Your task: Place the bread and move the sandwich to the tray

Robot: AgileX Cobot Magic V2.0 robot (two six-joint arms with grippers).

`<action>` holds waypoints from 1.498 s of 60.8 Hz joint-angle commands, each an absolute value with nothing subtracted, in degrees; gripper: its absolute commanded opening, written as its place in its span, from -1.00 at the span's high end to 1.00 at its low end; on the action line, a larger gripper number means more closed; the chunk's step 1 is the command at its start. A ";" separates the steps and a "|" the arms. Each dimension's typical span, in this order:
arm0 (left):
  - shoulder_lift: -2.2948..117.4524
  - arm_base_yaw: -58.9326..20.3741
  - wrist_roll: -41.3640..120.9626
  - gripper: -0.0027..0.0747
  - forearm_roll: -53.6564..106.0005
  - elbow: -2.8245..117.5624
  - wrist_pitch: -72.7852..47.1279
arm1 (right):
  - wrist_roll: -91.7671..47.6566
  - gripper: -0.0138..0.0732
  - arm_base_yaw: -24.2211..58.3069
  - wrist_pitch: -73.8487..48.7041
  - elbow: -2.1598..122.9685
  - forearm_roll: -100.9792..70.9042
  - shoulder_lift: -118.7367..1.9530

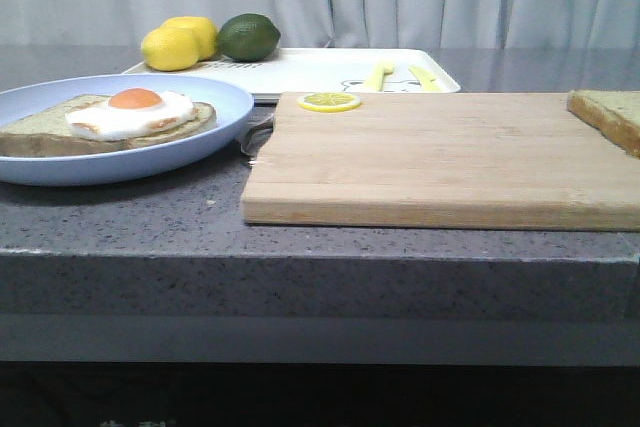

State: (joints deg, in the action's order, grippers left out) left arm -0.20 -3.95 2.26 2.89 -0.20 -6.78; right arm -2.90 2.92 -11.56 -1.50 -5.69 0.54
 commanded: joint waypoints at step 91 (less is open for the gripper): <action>-1.52 -3.98 1.90 0.98 3.31 -0.91 2.99 | -2.82 0.86 2.90 -1.54 -1.33 -5.40 1.75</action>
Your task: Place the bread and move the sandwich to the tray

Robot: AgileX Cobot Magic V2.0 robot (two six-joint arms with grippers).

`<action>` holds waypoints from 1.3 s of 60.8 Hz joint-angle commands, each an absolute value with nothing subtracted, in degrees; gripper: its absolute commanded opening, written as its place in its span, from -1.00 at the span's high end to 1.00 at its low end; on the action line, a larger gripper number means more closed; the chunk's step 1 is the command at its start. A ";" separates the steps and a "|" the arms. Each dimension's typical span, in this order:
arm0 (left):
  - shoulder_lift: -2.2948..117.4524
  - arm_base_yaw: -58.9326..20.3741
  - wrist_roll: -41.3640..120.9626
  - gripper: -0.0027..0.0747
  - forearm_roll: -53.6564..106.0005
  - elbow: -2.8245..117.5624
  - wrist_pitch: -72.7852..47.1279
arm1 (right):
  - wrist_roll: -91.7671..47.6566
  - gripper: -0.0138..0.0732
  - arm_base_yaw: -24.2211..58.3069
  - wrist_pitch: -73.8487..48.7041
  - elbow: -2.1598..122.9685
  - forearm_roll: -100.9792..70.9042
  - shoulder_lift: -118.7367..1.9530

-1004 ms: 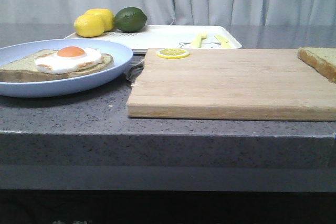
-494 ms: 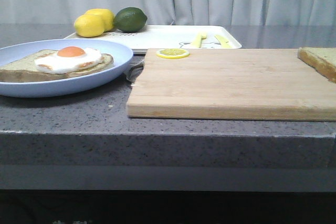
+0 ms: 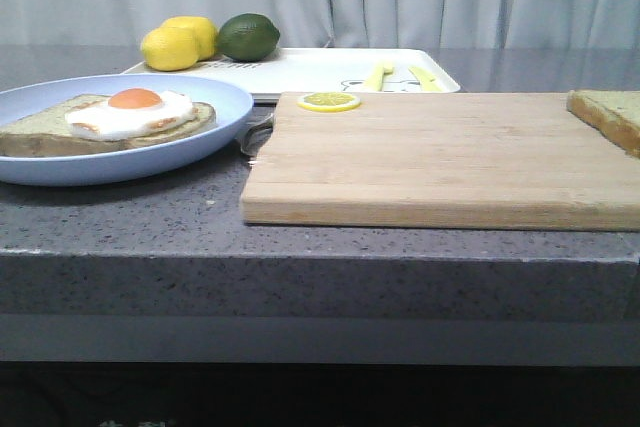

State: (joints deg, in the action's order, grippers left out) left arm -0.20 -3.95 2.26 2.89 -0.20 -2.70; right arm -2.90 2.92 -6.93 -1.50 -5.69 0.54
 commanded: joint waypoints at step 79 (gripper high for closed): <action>34.57 -3.98 1.90 -0.71 3.42 41.35 -16.03 | -2.82 -0.78 2.90 -27.28 43.04 -5.40 -29.33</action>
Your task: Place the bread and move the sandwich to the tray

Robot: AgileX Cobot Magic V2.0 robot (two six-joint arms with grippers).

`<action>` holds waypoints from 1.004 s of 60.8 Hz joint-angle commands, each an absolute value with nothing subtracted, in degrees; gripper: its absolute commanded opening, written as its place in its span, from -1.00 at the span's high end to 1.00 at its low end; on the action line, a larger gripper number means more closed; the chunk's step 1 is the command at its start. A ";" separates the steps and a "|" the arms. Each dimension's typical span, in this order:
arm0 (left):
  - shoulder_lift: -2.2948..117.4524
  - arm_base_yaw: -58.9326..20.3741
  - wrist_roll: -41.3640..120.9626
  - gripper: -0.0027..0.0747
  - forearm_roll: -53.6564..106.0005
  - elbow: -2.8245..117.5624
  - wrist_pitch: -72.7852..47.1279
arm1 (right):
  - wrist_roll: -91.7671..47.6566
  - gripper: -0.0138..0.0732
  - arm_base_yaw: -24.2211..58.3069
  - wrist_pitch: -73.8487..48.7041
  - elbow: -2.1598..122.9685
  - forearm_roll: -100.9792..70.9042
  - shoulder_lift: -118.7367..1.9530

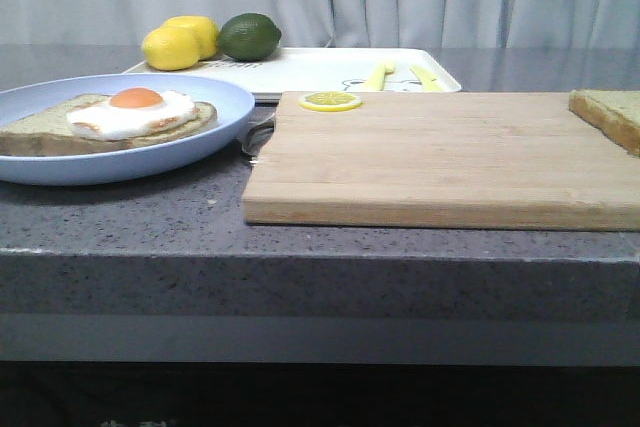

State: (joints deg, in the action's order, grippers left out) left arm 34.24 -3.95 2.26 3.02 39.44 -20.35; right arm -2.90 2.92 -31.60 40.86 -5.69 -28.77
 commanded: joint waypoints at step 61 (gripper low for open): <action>34.65 -3.98 1.90 -0.80 3.42 41.35 -16.41 | -17.94 -0.75 -24.71 -69.58 88.05 -29.33 -93.32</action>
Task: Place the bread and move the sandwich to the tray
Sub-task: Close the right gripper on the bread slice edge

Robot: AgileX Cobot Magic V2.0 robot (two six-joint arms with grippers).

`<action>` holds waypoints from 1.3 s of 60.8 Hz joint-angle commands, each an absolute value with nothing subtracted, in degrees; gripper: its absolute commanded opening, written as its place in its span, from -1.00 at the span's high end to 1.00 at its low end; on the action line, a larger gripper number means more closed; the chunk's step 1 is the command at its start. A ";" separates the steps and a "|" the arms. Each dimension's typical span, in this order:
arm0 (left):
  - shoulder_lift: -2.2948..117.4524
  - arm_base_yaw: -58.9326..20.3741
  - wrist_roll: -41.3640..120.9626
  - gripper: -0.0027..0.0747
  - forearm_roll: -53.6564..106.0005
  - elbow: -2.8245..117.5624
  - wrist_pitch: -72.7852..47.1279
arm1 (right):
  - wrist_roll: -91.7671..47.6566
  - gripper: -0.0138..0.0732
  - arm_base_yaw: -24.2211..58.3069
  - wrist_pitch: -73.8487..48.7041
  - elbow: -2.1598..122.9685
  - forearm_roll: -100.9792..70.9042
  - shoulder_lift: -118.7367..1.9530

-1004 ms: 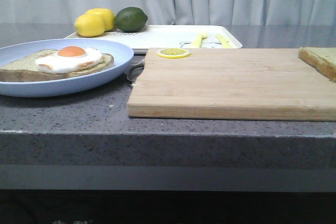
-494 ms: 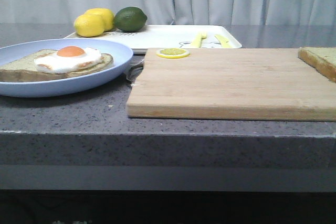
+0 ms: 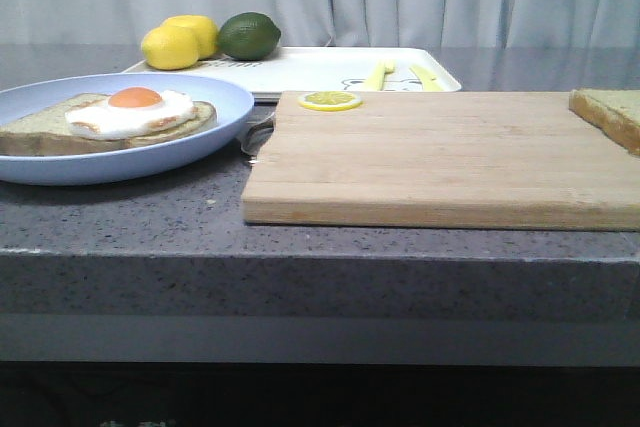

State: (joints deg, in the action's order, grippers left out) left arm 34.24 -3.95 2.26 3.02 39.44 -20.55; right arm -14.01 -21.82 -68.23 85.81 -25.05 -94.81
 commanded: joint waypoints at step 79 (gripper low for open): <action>34.65 -3.98 1.90 -0.80 3.42 41.35 -16.52 | -26.13 -0.42 -24.86 -76.54 82.13 -35.42 -103.46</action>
